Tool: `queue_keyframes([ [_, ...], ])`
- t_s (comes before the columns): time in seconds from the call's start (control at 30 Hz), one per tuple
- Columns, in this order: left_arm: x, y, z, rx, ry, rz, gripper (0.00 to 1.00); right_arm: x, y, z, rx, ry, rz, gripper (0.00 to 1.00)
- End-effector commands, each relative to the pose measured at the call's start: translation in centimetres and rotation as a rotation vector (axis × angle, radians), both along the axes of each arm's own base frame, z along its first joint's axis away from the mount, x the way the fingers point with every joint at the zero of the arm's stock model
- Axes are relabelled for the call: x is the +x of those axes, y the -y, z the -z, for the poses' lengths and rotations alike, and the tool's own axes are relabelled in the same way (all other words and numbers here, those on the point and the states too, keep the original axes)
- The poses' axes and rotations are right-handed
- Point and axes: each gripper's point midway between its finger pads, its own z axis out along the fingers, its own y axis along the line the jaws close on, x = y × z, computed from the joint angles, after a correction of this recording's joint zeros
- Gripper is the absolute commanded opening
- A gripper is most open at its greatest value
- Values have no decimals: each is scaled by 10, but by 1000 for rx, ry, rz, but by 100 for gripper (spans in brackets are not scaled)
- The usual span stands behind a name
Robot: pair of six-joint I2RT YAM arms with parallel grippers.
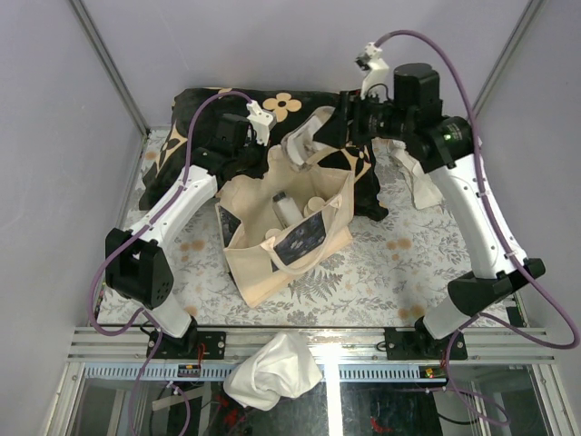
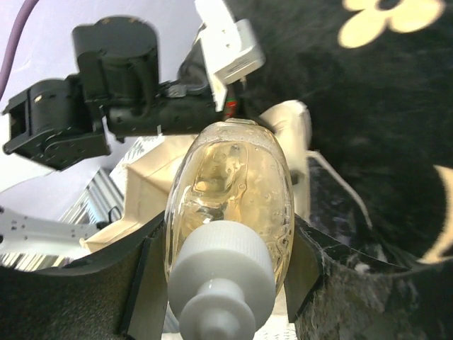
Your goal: Place the personal care products into the canvas bag
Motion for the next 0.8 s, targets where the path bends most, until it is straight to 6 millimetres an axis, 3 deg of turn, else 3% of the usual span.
queue_keyframes([
  [0.0, 7, 9, -19, -38, 76, 1, 0, -22, -39, -54, 111, 169, -132, 0],
  [0.43, 7, 3, -58, -36, 152, -10, 0, -13, -58, 57, -77, -7, -103, 0],
  [0.77, 6, 3, -60, -39, 153, -11, 0, -22, -78, 138, -310, -104, -136, 0],
])
